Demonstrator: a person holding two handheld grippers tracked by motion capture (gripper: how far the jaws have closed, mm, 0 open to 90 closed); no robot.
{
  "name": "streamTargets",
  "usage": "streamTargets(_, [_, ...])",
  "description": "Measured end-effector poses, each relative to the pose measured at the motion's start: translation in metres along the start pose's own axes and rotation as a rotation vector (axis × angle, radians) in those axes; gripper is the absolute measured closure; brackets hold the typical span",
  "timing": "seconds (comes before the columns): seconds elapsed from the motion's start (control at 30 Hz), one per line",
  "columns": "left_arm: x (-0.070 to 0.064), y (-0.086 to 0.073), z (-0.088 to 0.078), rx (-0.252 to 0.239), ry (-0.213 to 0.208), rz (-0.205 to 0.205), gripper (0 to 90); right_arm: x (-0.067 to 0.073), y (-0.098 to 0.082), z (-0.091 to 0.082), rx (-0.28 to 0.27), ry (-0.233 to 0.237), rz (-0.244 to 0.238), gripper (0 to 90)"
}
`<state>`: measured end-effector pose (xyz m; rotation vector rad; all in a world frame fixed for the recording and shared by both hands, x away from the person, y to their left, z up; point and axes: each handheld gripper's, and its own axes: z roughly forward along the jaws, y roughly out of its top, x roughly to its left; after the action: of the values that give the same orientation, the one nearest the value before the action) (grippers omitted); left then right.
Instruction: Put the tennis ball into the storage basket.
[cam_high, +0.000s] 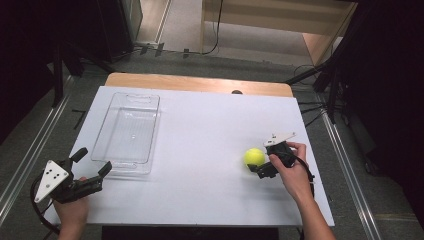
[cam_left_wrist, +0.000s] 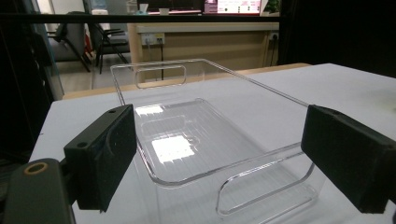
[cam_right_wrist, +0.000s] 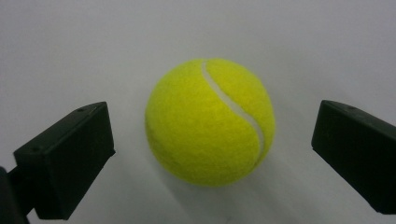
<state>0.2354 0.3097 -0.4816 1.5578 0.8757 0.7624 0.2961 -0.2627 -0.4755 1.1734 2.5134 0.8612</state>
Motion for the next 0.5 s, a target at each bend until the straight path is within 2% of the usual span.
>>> streamTargets(0.23, [0.0000, 0.0000, -0.0001, 0.000, 0.000, 0.000, 11.1, 0.0007, 0.0019, 0.0042, 0.033, 0.014, 0.002, 0.0])
streamTargets(0.27, [-0.0001, 0.0000, -0.0001, -0.001, 0.000, -0.001, 11.1, 0.0001, 0.0022, 0.0059, 0.032, 0.014, -0.016, 0.0])
streamTargets(0.3, [0.0000, 0.0001, -0.0001, 0.000, 0.000, 0.000, 11.1, 0.0015, 0.0024, 0.0070, 0.047, 0.019, -0.003, 0.0])
streamTargets(0.5, [0.0001, 0.0001, 0.0000, 0.001, -0.001, 0.003, 11.1, 0.0015, 0.0029, 0.0103, 0.063, 0.027, 0.000, 0.0])
